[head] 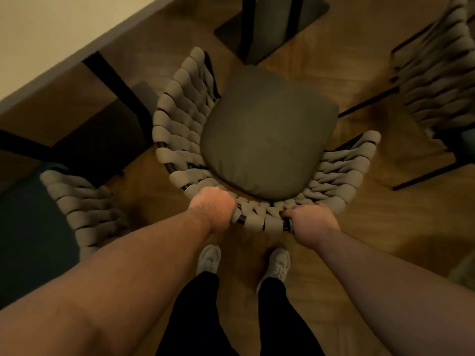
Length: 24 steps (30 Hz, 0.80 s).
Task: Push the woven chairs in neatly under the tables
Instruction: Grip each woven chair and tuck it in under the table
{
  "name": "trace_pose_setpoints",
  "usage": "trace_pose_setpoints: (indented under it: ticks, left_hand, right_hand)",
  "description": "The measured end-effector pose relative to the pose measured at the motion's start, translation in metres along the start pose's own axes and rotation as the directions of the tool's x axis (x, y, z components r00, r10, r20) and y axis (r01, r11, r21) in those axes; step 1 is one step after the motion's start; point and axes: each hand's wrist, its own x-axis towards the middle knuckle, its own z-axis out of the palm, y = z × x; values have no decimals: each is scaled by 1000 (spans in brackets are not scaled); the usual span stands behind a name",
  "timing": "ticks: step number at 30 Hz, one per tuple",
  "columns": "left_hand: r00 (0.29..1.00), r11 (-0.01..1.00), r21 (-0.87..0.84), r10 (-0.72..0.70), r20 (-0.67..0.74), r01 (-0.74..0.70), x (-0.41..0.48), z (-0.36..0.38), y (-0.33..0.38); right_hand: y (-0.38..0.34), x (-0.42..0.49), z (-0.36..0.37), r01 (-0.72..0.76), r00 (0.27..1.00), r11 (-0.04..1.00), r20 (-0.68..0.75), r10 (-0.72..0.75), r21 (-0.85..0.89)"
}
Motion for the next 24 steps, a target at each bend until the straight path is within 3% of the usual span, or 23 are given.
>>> trace_pose_setpoints:
  ticks: [6,9,11,15,24]
  left_hand:
    - [996,975,-207,-88,-27,80,13,-10,6]
    - [992,993,-75,-100,-71,94,13,-5,-17]
    - [981,982,41,-184,-58,187,12,0,-41]
    - [965,959,110,-252,-79,260,16,6,-66]
    - [960,965,60,-248,-134,257,0,20,-60]
  right_hand:
    - [29,31,-26,6,998,990,68,4,-141]
    - [23,34,-27,9,997,997,76,-4,-75]
    - [12,33,-23,79,994,997,81,-79,-3]
    - [5,38,-12,134,987,990,85,-138,45]
    - [9,38,-15,227,972,972,71,-223,-61]
